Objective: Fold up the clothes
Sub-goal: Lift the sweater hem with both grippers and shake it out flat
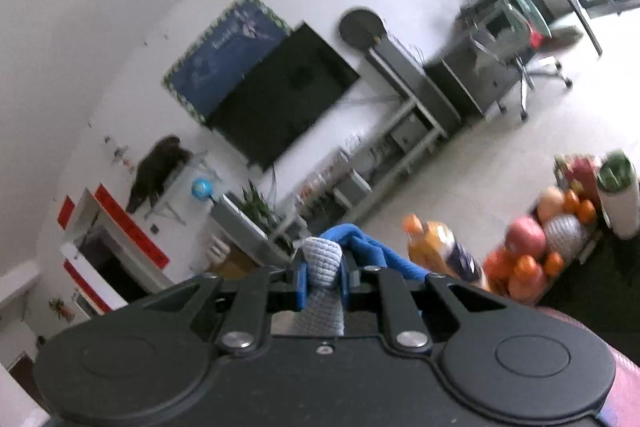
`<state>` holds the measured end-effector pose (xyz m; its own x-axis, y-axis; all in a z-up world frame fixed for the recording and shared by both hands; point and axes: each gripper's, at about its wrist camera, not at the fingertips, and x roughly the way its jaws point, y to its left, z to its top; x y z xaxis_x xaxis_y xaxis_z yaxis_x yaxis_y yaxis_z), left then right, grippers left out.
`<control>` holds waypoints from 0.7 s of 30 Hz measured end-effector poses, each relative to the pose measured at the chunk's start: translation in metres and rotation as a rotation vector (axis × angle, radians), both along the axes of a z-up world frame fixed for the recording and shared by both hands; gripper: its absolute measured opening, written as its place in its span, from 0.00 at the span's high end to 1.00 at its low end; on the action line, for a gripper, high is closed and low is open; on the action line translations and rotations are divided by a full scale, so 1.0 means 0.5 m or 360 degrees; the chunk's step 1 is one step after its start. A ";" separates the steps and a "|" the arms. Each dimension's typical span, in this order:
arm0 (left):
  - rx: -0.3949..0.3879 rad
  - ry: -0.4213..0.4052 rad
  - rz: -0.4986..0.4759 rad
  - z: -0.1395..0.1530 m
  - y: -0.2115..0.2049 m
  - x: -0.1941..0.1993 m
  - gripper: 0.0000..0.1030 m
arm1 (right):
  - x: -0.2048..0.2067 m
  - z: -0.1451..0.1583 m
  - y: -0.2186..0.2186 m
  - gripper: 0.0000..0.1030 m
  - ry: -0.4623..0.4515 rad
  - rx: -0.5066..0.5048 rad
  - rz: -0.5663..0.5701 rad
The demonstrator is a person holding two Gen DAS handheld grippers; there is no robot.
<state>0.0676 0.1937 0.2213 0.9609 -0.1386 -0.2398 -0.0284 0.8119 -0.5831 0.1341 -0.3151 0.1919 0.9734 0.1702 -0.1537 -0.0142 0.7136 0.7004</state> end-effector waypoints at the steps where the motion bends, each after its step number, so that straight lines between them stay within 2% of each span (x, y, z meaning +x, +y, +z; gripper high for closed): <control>1: 0.0024 -0.0041 0.0003 -0.004 -0.002 -0.009 0.97 | -0.008 0.002 -0.004 0.86 -0.0030 -0.0009 -0.0014; 2: 0.0041 -0.0042 0.0002 -0.020 -0.003 -0.015 0.97 | -0.020 -0.007 -0.010 0.86 -0.0044 -0.0024 -0.0019; 4: 0.0054 0.0041 -0.0022 -0.086 -0.008 -0.016 0.97 | -0.029 -0.055 -0.021 0.86 0.0004 -0.0061 -0.0010; 6: 0.0078 0.0186 -0.0013 -0.186 -0.019 -0.006 0.97 | -0.026 -0.125 -0.033 0.86 0.0104 -0.0078 0.0008; 9: 0.0132 0.0446 0.0012 -0.361 -0.041 0.017 0.97 | -0.001 -0.274 -0.030 0.85 0.0326 -0.0106 0.0035; 11: 0.0185 0.0649 0.0044 -0.481 -0.056 0.039 0.97 | 0.021 -0.400 -0.021 0.85 0.0513 -0.0135 0.0057; 14: 0.0226 0.0976 0.0068 -0.642 -0.070 0.062 0.97 | 0.043 -0.571 0.013 0.85 0.0824 -0.0287 0.0077; 16: 0.0258 0.1100 0.0127 -0.684 -0.075 0.063 0.97 | 0.049 -0.650 0.018 0.85 0.1090 -0.0238 0.0066; 17: 0.0255 0.1066 0.0129 -0.672 -0.076 0.056 0.97 | 0.052 -0.688 0.021 0.85 0.1225 -0.0210 0.0060; 19: 0.0246 0.0988 0.0131 -0.645 -0.078 0.040 0.97 | 0.048 -0.674 0.037 0.85 0.1199 -0.0370 0.0067; 21: 0.0237 0.0909 0.0132 -0.617 -0.079 0.025 0.97 | 0.043 -0.649 0.040 0.85 0.1114 -0.0377 0.0064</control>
<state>0.0802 0.1542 -0.0873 0.6801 0.0060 -0.7331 -0.3708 0.8654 -0.3369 0.1557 -0.2950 -0.1328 0.6278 0.0885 -0.7734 0.3502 0.8552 0.3822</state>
